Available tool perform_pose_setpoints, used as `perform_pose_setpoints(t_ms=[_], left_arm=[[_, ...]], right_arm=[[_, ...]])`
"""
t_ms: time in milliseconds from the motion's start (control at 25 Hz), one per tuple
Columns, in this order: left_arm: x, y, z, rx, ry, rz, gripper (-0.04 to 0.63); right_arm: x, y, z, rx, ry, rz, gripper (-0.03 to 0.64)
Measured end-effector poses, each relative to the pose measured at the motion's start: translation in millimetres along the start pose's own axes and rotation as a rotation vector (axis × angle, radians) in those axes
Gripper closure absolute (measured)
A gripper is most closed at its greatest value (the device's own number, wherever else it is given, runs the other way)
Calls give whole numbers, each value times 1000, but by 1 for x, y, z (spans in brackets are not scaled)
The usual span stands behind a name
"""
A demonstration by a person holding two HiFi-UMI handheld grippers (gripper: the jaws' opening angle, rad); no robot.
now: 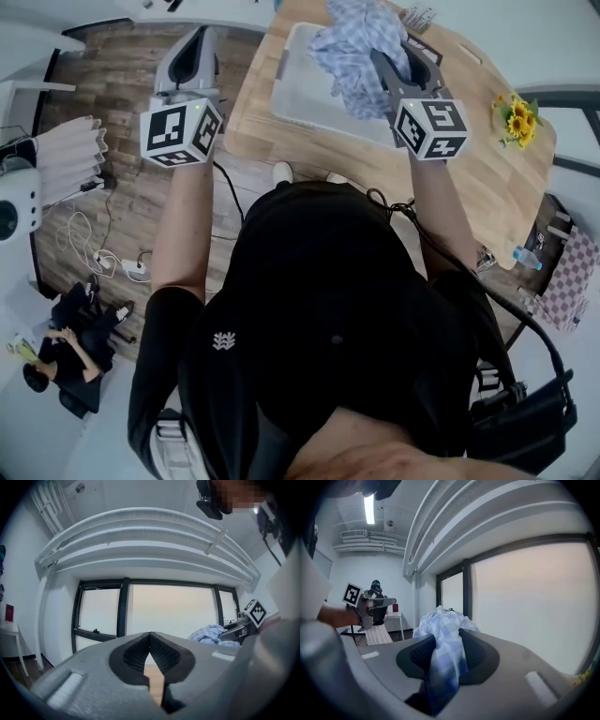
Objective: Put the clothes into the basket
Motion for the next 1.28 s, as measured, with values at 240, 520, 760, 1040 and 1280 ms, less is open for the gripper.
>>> perform_pose_setpoints(t_ms=[240, 520, 760, 1040, 1280], left_arm=[[7, 21, 14, -32, 34, -19, 594], [21, 33, 23, -37, 70, -14, 595], [24, 50, 28, -69, 85, -18, 595], [26, 73, 41, -98, 103, -16, 594], [21, 80, 41, -110, 97, -27, 594]], right_arm=[[6, 14, 2, -21, 9, 13, 489], [8, 32, -1, -36, 17, 41, 489], [7, 53, 2, -63, 16, 66, 489], [11, 81, 13, -103, 10, 85, 489], [3, 91, 17, -130, -8, 85, 489]])
Point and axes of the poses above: the fingertips, and each gripper's own axes: z forward along the fingers, x to its right, y out of its underside, the point moved 1 cm from there along -z, backward along the fingers, and after that the axes turned 3 degrees about x, right-handed, at the moved point
